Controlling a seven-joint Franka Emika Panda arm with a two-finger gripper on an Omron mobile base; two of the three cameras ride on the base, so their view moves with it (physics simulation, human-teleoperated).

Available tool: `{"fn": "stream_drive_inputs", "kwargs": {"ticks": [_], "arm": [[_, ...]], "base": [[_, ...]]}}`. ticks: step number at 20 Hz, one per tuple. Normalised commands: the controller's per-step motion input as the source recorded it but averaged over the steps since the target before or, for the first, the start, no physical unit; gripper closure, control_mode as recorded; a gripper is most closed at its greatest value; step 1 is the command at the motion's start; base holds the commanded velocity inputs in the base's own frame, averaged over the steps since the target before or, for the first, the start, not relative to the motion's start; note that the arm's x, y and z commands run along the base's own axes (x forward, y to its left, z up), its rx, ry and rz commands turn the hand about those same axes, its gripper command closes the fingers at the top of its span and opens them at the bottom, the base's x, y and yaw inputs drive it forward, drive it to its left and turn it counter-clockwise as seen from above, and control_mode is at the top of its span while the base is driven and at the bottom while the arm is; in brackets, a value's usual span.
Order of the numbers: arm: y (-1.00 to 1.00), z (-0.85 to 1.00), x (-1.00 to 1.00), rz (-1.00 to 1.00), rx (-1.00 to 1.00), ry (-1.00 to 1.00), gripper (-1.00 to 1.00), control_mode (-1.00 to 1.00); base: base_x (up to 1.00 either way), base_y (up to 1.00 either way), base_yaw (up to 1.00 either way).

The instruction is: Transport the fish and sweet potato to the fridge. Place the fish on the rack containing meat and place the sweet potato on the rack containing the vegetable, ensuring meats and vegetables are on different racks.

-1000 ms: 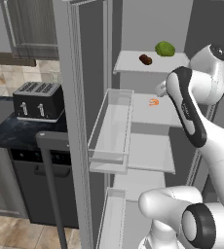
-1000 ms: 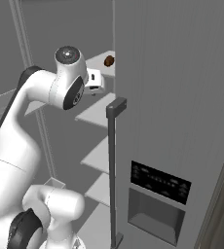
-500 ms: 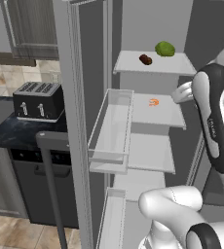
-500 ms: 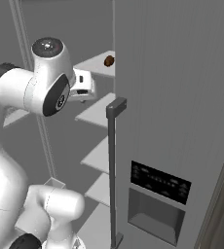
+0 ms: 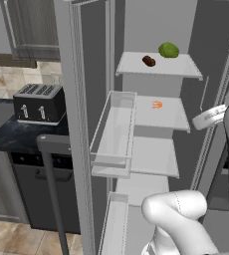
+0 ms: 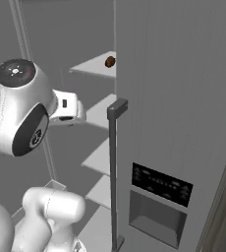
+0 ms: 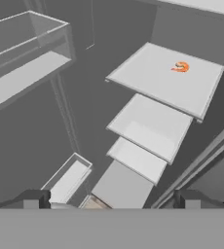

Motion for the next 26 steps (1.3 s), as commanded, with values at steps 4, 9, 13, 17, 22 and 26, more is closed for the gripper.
{"fn": "stream_drive_inputs", "kwargs": {"ticks": [4,9,13,17,22,26], "arm": [[0.0,-0.06,-0.72,0.0,0.0,0.0,-1.0,-1.0],[0.06,-0.02,-0.62,0.0,0.0,0.0,-1.0,1.0],[0.0,0.0,0.0,0.0,0.0,0.0,-1.0,1.0],[0.0,0.0,0.0,0.0,0.0,0.0,-1.0,1.0],[0.0,0.0,0.0,0.0,0.0,0.0,-1.0,1.0],[0.0,0.0,0.0,0.0,0.0,0.0,-1.0,1.0]], "base": [[0.0,0.0,0.0],[-0.2,0.04,0.0],[-1.0,0.23,0.0],[-1.0,0.62,0.0],[-1.0,0.99,0.0],[-1.0,1.0,0.03]]}}
